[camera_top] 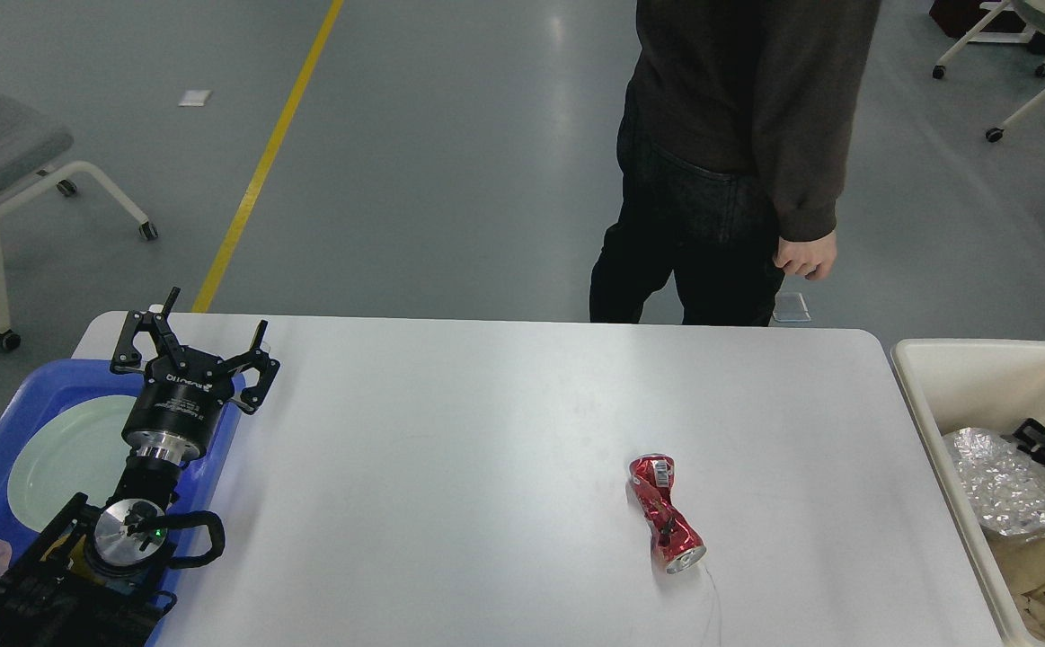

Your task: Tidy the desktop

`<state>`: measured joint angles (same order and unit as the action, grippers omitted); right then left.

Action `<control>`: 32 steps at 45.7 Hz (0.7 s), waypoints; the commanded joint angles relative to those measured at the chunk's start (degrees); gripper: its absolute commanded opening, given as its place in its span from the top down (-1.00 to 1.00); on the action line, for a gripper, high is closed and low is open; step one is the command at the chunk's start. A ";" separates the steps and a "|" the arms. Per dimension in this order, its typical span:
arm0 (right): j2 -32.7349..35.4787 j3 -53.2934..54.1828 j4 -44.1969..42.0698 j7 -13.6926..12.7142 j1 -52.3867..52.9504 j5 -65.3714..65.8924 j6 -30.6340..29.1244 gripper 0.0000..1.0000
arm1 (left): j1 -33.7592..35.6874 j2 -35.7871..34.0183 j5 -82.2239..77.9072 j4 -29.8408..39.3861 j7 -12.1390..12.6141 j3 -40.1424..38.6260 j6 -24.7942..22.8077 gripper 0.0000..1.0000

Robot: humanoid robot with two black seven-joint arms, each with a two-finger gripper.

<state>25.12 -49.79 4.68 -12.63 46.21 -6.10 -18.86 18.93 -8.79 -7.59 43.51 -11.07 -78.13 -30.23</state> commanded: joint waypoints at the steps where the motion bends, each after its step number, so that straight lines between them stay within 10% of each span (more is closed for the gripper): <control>1: 3.08 -1.71 11.89 -0.02 12.55 6.69 -6.35 -1.00 | -0.03 0.00 0.03 0.00 0.00 0.00 0.00 -0.99; 32: -1.21 -17.44 79.50 -5.03 81.30 8.57 -25.87 -1.00 | -0.03 -0.08 0.03 0.00 0.00 0.00 0.00 -0.99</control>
<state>23.54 -65.01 75.74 -15.86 118.35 7.04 -44.46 18.97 -8.83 -7.64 43.51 -11.07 -78.13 -30.23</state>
